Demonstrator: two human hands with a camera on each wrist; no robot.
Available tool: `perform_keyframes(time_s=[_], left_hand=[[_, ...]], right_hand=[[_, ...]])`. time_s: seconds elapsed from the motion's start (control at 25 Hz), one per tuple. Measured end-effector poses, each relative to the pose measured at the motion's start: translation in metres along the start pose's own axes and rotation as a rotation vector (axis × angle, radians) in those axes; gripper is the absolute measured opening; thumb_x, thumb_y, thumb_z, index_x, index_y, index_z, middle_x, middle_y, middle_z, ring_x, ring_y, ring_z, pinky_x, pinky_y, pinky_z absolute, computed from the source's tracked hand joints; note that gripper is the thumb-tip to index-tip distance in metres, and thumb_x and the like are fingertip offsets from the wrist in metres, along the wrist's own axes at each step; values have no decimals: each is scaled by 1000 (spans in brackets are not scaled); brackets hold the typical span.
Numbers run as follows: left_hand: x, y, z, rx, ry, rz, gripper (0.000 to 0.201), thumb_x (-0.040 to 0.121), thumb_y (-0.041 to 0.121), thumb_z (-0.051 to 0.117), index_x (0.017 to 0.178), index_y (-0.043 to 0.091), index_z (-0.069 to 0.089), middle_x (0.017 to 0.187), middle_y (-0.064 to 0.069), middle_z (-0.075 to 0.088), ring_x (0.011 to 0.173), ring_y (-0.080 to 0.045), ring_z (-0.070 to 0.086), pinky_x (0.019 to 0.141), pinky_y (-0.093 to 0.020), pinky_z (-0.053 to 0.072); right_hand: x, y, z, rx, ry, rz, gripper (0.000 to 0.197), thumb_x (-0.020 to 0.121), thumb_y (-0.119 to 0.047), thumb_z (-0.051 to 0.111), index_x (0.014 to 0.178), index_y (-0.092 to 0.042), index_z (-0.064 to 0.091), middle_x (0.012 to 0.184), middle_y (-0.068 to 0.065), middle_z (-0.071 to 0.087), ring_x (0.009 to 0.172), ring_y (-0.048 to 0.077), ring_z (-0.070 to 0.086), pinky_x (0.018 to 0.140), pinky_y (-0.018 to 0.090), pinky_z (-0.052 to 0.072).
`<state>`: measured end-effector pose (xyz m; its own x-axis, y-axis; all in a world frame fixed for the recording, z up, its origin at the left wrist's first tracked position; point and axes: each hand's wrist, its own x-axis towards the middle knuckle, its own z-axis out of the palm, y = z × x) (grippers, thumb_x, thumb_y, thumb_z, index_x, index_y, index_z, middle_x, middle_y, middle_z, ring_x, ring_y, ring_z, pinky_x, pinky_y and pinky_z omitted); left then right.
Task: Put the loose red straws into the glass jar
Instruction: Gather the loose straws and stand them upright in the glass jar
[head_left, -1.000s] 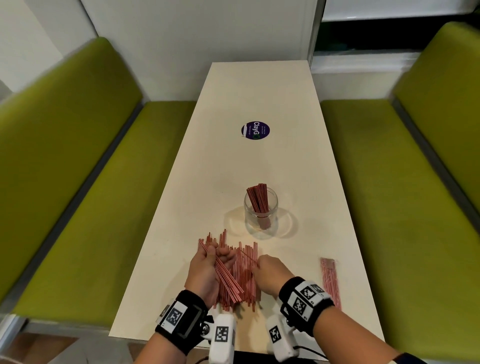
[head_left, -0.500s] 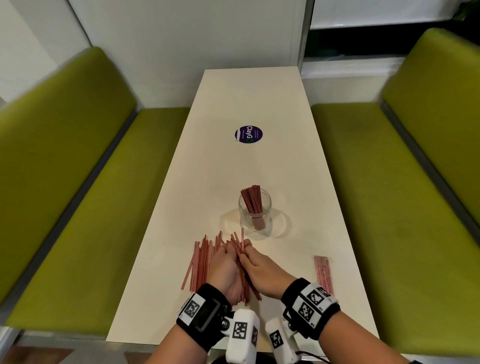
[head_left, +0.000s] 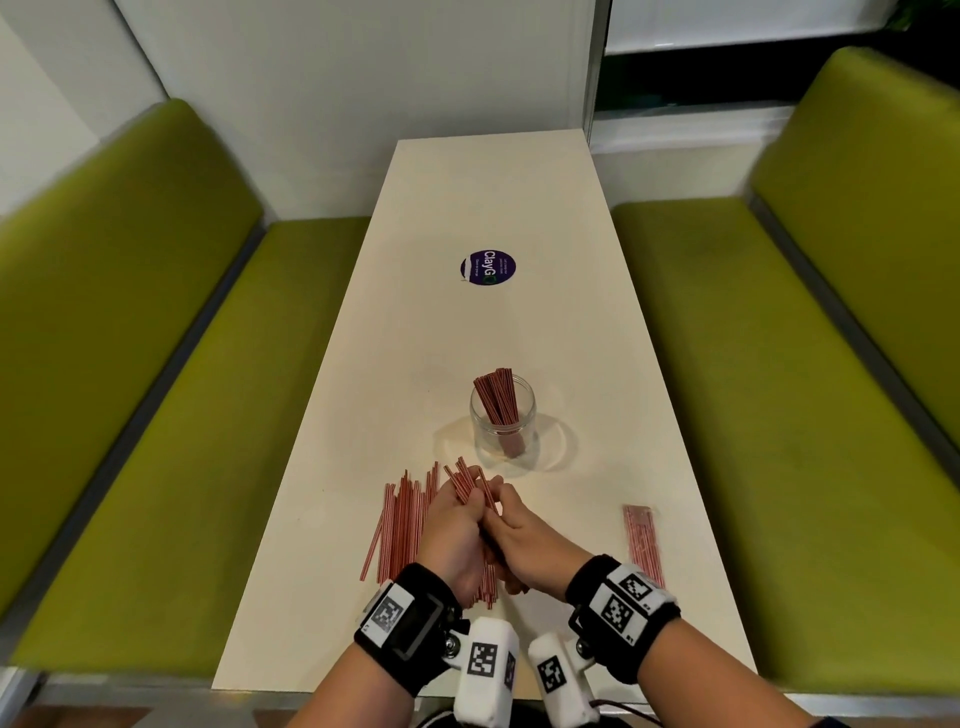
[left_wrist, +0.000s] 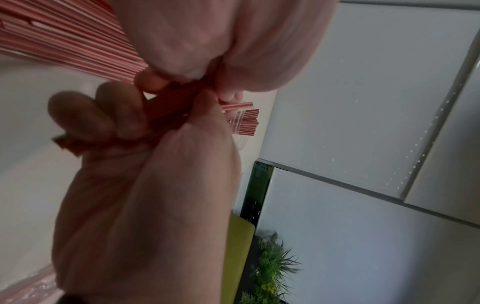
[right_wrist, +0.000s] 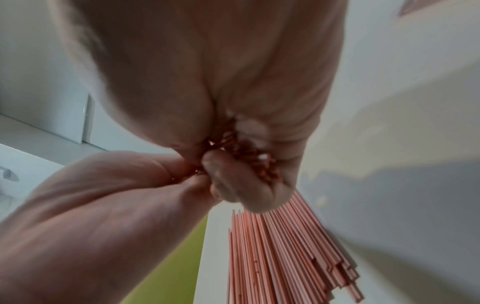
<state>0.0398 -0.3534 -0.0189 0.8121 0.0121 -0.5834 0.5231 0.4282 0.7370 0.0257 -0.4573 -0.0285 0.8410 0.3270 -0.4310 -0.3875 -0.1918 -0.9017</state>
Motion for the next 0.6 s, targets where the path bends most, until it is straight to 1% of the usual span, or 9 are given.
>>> perform_keyframes(time_s=[0.04,0.12,0.2,0.28,0.36,0.48,0.52,0.56,0.6], left_hand=[[3,-1,-2,15,-16,9,23,104,1,38,112,8,59,113,-20,68,108,-28,66,73,-30,53],[8,-2,-8,75,-51,29,21,103,0,42,111,7,60,110,-19,70,105,-27,67,77,-32,53],[7,1,-14,143,-122,52,18,98,-4,50,110,5,61,108,-19,71,105,-30,66,86,-37,54],[6,10,-21,224,-194,81,25,89,-10,60,110,3,61,106,-20,72,108,-34,66,97,-44,53],[7,26,-25,300,-221,134,29,82,-11,70,107,4,64,97,-16,72,102,-36,69,96,-47,54],[7,47,-17,499,-230,267,14,84,3,75,96,8,69,82,-9,70,83,-30,72,84,-47,55],[5,49,-12,623,-245,319,8,85,9,74,92,12,71,80,-6,71,80,-26,72,81,-44,56],[3,48,-6,765,-261,368,3,85,16,74,86,17,72,79,-1,72,79,-20,72,79,-38,58],[-1,45,-2,916,-262,418,4,85,22,73,82,22,71,79,5,73,78,-14,71,77,-31,58]], right_hand=[[0,0,-1,40,-15,28,36,107,-41,35,140,-29,30,64,-2,43,42,10,40,38,24,32],[1,1,-4,123,-54,80,29,106,-41,37,135,-37,39,59,-3,36,42,10,31,39,20,25],[-2,-4,-11,190,-82,150,18,105,-33,39,117,-34,52,58,-5,33,43,8,26,39,20,20],[-5,-7,-19,174,-102,191,10,99,-24,43,97,-27,53,55,-7,34,42,8,24,40,21,18],[-6,-5,-24,28,-111,168,8,94,-23,54,87,-21,50,53,-7,37,40,9,27,39,23,21],[-3,-5,-21,-306,-115,94,28,90,-32,67,71,-21,48,55,-5,43,40,10,36,42,26,32],[-1,-5,-20,-352,-105,57,25,88,-32,70,73,-21,52,60,-5,50,45,9,44,47,28,39],[1,-6,-19,-352,-101,25,15,85,-28,73,85,-21,60,72,-6,61,58,8,56,58,28,49],[2,-6,-18,-339,-95,-17,28,81,-23,76,105,-19,64,91,-6,70,79,7,66,75,28,55]])
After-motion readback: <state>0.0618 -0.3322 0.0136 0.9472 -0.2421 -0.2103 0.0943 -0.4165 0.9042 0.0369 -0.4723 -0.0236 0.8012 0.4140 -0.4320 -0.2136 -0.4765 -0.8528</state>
